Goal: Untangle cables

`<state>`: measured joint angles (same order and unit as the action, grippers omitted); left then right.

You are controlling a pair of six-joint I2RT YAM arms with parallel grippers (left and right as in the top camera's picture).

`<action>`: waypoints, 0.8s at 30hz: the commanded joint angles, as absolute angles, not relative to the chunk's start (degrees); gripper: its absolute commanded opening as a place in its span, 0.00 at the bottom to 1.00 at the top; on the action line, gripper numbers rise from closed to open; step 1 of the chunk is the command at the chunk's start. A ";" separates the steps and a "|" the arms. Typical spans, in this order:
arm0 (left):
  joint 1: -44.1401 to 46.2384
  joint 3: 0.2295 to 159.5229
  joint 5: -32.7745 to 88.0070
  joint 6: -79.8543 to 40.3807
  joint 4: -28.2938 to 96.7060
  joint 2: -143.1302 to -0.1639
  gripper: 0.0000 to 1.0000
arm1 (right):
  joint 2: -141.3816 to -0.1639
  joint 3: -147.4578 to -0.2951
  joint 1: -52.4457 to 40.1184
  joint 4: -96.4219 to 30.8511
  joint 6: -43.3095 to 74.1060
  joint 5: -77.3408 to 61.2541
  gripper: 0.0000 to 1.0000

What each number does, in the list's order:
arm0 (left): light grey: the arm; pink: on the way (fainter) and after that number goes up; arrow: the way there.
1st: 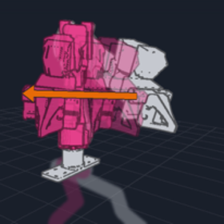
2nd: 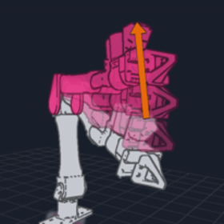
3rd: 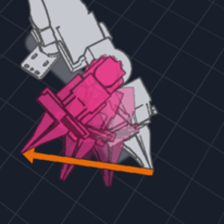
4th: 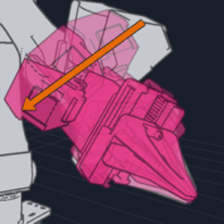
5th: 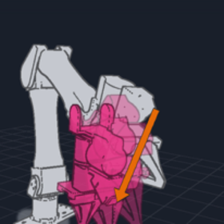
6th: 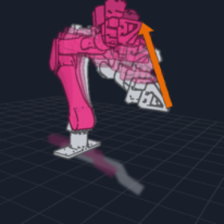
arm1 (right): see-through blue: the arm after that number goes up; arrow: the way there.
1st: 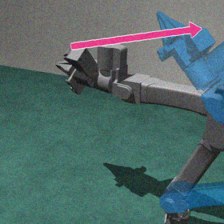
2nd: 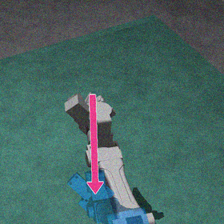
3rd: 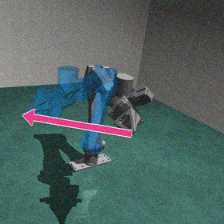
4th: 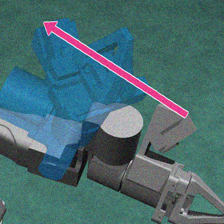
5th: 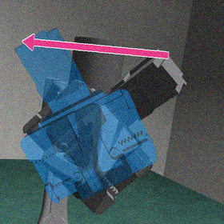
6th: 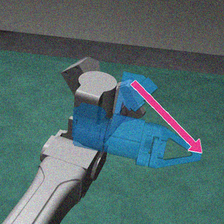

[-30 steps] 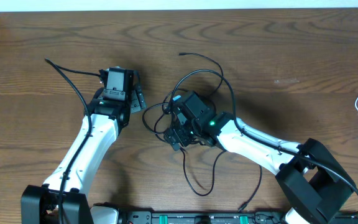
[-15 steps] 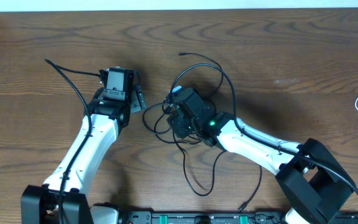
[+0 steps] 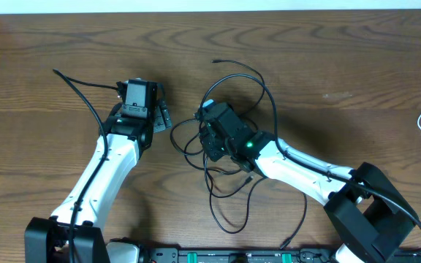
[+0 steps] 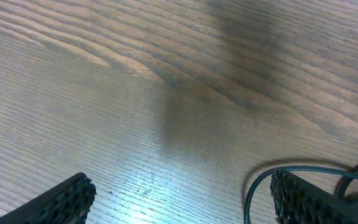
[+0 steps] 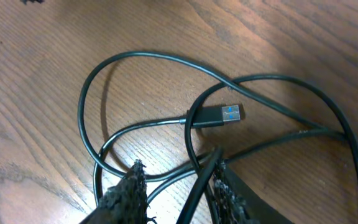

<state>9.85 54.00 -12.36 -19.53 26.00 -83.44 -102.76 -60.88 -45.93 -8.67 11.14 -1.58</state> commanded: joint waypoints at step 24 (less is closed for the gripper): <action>9.67 54.61 -13.10 -20.05 26.35 -82.56 0.91 | -101.23 -60.75 -44.27 -7.01 11.09 -0.34 0.74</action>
<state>9.85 54.00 -12.36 -19.53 26.00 -83.44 -102.74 -60.88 -45.06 -7.01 11.07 -0.99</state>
